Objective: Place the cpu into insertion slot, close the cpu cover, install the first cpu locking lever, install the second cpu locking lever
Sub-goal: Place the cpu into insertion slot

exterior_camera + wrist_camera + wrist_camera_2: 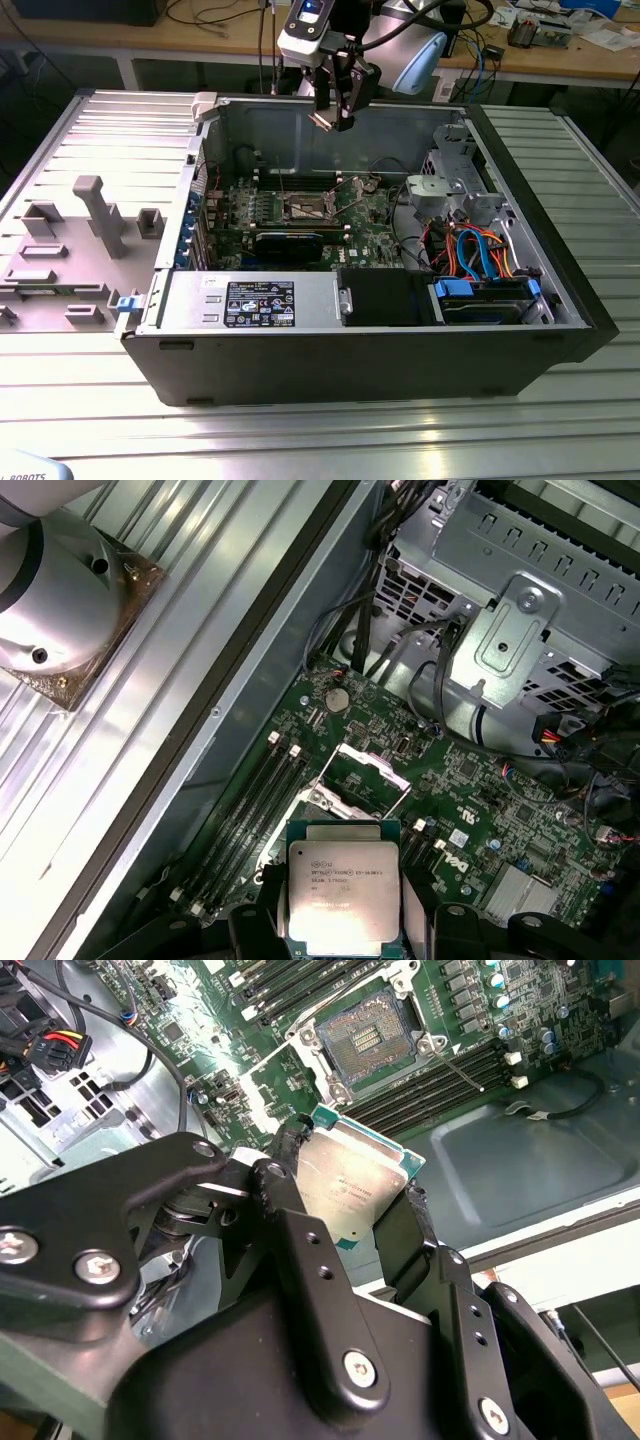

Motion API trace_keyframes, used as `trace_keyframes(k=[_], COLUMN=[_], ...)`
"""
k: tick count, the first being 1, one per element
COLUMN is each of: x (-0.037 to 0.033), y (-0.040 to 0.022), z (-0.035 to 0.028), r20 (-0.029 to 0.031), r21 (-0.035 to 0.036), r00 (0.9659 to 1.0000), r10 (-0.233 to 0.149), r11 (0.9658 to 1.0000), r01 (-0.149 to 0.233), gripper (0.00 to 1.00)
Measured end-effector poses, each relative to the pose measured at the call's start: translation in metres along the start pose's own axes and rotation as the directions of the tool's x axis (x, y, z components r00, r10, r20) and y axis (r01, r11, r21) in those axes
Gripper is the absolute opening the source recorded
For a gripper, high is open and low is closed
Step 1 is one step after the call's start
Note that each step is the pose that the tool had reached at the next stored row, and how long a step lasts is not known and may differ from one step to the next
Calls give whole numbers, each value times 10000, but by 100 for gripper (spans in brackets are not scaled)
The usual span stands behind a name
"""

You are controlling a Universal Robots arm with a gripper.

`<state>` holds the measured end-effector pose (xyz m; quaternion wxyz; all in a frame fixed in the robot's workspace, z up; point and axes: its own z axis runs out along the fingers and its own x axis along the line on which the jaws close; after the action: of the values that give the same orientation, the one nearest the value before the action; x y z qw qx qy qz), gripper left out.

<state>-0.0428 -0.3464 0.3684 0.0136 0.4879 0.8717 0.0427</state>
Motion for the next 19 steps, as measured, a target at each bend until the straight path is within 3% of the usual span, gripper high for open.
trace_keyframes(k=[19], x=[0], y=[-1], z=[1], r20=[28], r21=[-6], r00=[9995], r10=[320], r11=[9995], r01=[-320], gripper=[54])
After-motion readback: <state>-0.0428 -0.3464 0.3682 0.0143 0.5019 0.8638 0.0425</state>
